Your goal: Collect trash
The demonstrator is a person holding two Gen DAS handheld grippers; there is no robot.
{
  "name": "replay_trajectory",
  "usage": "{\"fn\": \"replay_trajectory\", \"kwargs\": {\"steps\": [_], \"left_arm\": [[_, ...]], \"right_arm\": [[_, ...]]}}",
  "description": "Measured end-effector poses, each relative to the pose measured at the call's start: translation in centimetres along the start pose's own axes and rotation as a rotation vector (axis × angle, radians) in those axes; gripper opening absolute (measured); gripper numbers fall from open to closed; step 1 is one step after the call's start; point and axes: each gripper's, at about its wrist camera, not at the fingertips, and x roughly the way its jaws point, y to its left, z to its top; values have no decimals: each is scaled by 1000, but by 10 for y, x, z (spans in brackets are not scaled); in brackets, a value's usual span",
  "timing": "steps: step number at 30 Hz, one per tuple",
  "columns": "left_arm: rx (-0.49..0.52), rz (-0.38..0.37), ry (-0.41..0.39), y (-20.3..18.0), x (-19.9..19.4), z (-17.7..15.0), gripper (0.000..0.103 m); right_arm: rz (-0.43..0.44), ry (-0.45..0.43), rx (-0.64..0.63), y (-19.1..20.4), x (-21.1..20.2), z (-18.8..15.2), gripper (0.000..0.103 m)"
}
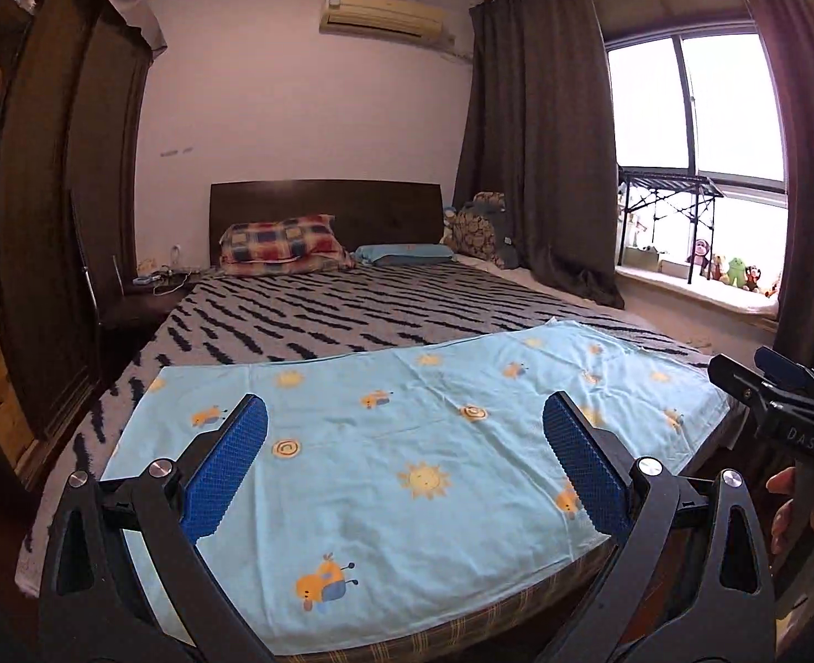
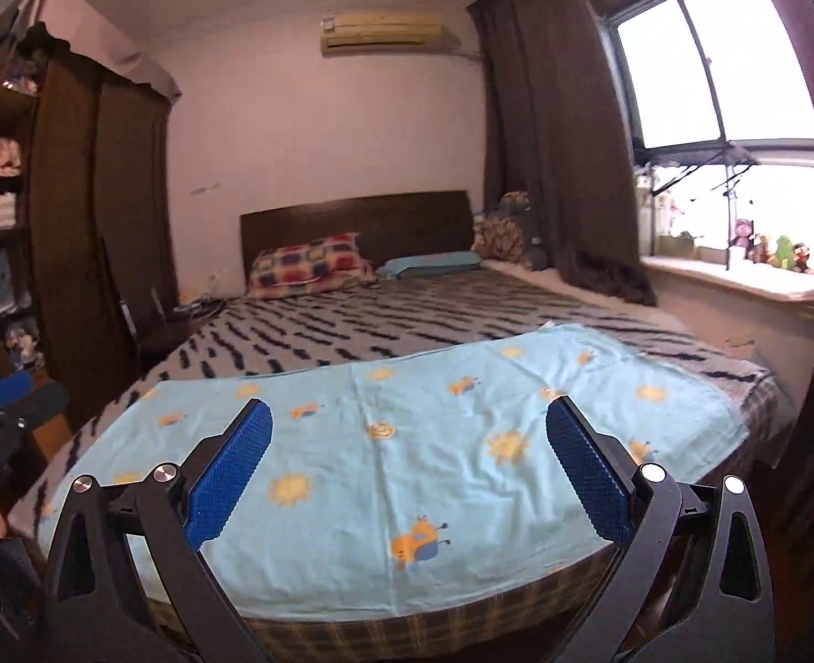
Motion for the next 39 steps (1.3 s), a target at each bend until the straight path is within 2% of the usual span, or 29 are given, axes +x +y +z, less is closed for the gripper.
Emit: {"fn": "replay_trajectory", "kwargs": {"steps": [2,9,21,39], "left_arm": [[-6,-2,-7,0,-2,-3,95],[-34,-1,-6,2,-4,-10,95],[-46,21,-9,8,-9,-11,95],[-41,12,-3,12,-10,-12,95]], "right_arm": [[-28,-14,-10,1,-5,-3,100],[-31,-37,-31,4,-20,-7,100],[-9,-8,-50,17,-13,-11,100],[-9,-3,-50,23,-11,-9,100]]}}
